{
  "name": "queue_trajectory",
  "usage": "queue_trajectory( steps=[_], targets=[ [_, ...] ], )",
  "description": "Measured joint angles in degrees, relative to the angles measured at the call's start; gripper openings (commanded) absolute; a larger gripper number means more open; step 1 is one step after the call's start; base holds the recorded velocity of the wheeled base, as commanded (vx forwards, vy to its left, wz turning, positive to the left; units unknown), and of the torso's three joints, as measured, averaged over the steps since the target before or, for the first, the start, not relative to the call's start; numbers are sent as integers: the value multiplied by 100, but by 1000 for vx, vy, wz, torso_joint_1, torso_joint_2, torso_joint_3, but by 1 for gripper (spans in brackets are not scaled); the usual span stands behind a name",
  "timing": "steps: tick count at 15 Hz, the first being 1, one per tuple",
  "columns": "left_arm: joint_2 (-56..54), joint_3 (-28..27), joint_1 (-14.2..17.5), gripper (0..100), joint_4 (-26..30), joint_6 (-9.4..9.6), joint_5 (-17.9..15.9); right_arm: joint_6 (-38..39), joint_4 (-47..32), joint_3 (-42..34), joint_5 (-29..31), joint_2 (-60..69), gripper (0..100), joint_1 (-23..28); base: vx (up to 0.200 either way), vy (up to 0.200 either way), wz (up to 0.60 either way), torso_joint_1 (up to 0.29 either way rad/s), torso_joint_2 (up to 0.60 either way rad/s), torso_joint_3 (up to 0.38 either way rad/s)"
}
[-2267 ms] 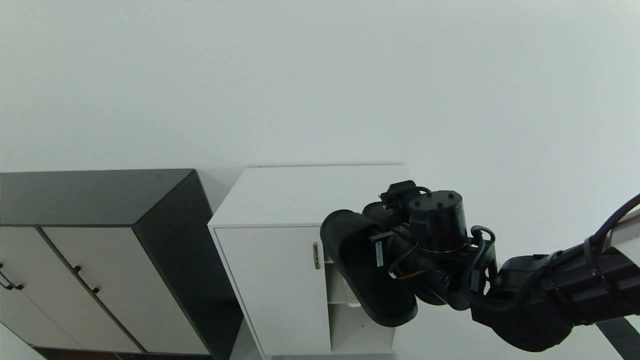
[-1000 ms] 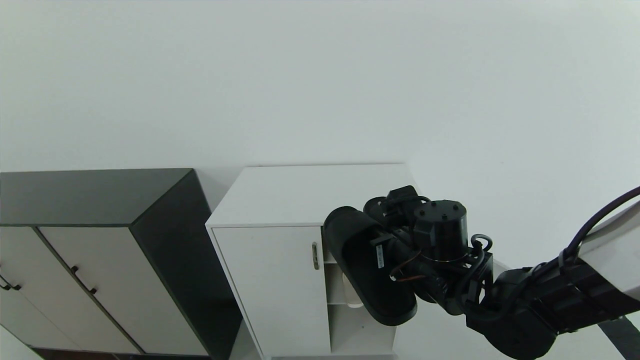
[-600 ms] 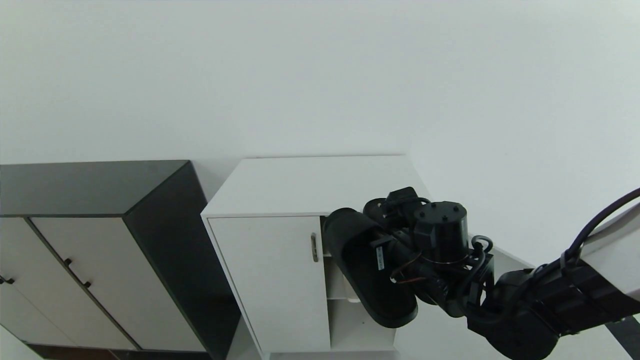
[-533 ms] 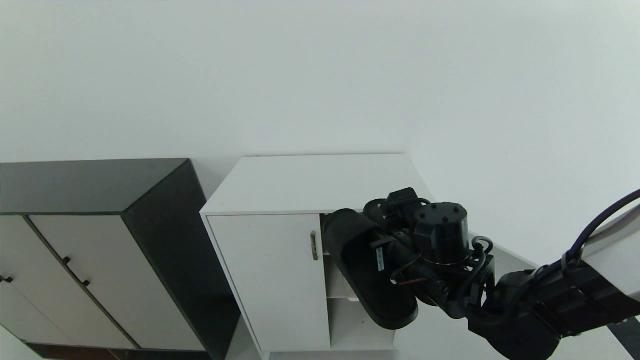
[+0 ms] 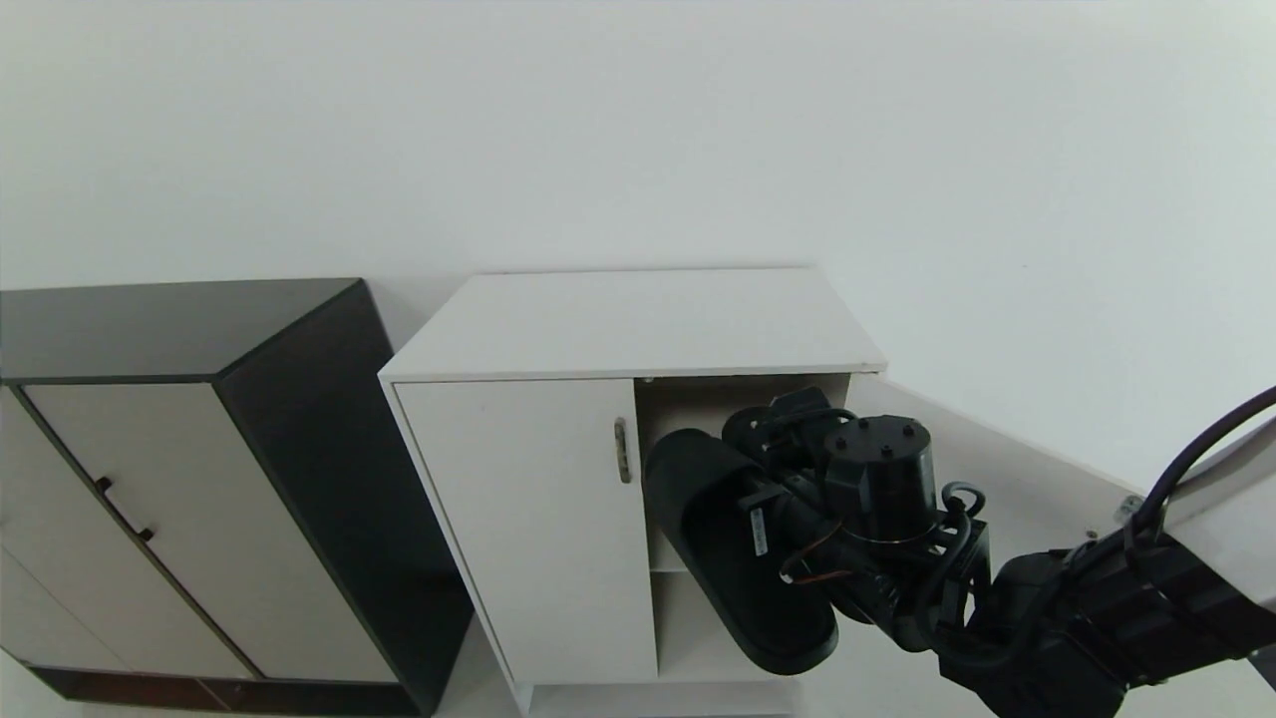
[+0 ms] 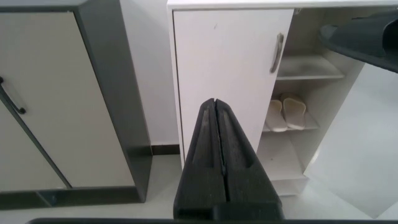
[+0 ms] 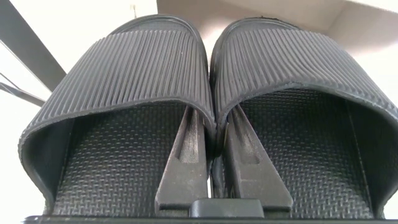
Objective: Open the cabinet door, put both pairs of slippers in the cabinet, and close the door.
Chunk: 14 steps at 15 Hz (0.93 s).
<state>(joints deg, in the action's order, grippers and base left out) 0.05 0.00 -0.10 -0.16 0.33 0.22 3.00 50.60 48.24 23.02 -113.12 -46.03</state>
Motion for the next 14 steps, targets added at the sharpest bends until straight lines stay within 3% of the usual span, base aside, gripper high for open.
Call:
queue_trajectory(
  steps=[14],
  targets=[
    [-2,0,-1,0,2,0,2,0,-2,22,0,-50,0,59,0,0,0,-170,495,321]
  ],
)
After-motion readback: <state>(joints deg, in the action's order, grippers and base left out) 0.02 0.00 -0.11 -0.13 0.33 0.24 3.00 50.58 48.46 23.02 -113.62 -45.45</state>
